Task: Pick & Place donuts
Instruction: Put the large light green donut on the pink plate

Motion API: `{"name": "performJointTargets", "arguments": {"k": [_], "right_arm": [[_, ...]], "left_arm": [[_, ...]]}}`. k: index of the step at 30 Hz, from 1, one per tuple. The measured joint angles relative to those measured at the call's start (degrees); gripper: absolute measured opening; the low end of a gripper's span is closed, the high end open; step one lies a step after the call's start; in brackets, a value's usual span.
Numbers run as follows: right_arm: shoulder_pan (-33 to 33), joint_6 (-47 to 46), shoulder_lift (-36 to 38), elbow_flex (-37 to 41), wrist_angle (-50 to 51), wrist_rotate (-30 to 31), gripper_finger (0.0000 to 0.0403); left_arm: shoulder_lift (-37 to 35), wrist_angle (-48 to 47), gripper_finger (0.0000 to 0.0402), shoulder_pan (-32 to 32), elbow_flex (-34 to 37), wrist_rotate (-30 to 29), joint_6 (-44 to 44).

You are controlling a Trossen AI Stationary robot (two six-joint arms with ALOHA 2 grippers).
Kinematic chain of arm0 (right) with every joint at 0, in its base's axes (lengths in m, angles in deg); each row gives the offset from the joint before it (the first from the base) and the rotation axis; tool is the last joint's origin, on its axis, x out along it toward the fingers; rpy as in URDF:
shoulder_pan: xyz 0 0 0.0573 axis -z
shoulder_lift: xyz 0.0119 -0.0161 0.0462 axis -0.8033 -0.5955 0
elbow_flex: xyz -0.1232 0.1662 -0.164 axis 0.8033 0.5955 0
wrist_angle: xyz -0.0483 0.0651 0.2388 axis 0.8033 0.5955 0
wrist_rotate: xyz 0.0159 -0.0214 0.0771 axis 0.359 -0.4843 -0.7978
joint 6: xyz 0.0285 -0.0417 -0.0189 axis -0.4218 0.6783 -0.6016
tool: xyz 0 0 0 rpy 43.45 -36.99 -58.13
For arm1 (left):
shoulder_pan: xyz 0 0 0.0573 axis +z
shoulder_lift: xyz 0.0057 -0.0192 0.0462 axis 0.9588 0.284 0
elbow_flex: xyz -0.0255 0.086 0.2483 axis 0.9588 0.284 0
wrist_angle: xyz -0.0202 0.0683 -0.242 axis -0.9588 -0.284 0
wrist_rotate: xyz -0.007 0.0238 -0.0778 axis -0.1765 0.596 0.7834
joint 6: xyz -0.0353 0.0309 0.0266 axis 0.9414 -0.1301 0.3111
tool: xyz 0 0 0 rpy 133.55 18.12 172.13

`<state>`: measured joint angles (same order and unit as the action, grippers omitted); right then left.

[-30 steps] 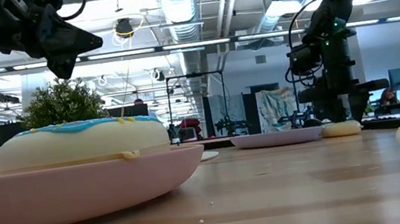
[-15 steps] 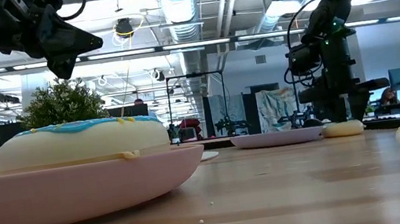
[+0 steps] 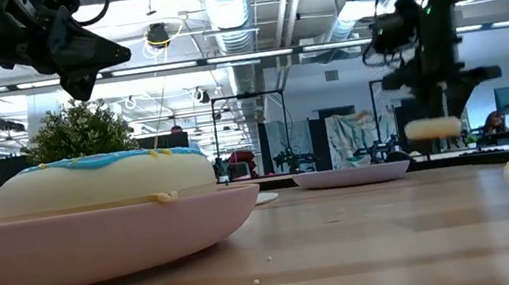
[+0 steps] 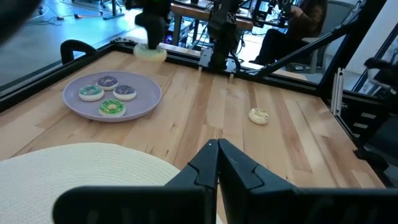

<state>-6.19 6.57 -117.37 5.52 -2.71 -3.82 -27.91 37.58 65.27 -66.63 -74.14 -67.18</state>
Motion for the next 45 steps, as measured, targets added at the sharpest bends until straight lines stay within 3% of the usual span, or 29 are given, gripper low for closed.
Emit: {"name": "performJointTargets", "arguments": {"k": [8,15,20,25,28,33,38,45], "right_arm": [[-10.2,-9.9,11.6,0.0,1.9,0.0,0.0118],[-28.8,-24.0,14.5,0.0,-3.0,0.0,0.0118],[-43.7,-35.4,11.5,0.0,-16.5,2.9,0.0118],[-55.1,-41.9,4.5,-0.6,-34.3,6.1,0.0118],[-59.6,-43.5,-1.9,-4.9,-38.3,7.5,0.0118],[-63.4,-43.6,-14.3,-16.0,-37.6,7.8,0.0118],[-64.8,-38.0,-26.8,-30.6,-35.9,5.4,0.0118],[-64.8,-31.6,-42.9,-52.4,-19.9,0.1,0.0118]], "left_arm": [[0.0,0.0,0.0,0.0,0.0,0.0,0.0],[0.0,0.0,0.0,0.0,0.0,0.0,-1.3],[0.0,-0.4,0.0,0.0,0.0,0.1,-6.0],[0.0,-0.3,0.0,0.0,0.0,1.8,-8.7],[0.0,-0.4,0.0,0.0,0.0,3.4,-9.5],[0.0,-0.4,0.0,0.0,0.0,3.4,-9.5],[-0.6,-2.8,0.0,0.0,0.0,3.4,-8.7],[-4.0,-5.5,0.0,0.0,0.0,3.4,-8.1]]}}
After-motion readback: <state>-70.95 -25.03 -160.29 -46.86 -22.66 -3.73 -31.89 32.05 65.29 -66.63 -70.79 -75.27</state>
